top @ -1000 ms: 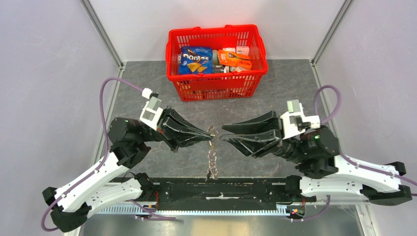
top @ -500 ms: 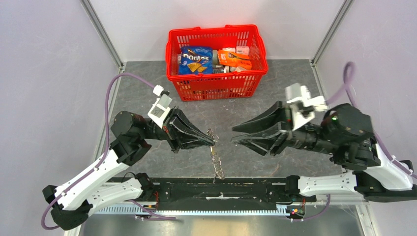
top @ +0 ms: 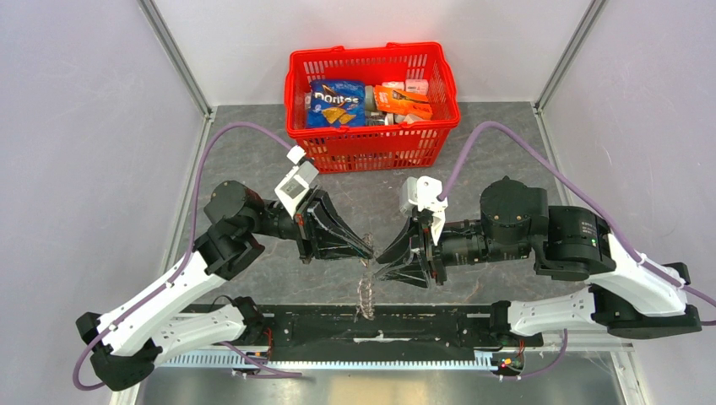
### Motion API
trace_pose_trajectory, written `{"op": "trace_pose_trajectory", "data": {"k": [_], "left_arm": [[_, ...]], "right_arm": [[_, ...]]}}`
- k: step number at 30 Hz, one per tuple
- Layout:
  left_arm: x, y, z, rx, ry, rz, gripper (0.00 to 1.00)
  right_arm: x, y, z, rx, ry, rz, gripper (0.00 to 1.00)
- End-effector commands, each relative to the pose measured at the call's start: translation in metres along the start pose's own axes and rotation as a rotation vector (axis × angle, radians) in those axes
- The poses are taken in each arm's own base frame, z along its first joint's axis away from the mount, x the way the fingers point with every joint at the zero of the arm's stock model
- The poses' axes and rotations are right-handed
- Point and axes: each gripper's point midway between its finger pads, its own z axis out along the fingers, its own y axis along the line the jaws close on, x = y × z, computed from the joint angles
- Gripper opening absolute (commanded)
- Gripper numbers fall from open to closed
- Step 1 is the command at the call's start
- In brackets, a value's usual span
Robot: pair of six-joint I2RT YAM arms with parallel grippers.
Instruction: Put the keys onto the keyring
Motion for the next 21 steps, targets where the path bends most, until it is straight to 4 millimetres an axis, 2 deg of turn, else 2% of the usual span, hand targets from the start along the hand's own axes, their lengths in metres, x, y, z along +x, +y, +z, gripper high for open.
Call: {"op": "trace_pose_trajectory", "data": {"k": [1, 6, 12, 21], "left_arm": [[-0.018, -0.021, -0.001, 0.047, -0.022, 0.037, 0.02], [-0.017, -0.021, -0.001, 0.05, -0.019, 0.038, 0.02], [-0.02, -0.023, -0.002, 0.05, -0.025, 0.045, 0.02], [-0.023, -0.022, -0.001, 0.04, -0.037, 0.048, 0.02]], "right_arm": [[-0.017, 0.005, -0.012, -0.012, -0.052, -0.024, 0.37], [-0.022, 0.001, -0.016, 0.014, -0.081, -0.025, 0.36], [-0.025, -0.009, -0.011, 0.069, -0.101, -0.006, 0.34], [-0.023, -0.011, -0.003, 0.073, -0.108, 0.011, 0.33]]}}
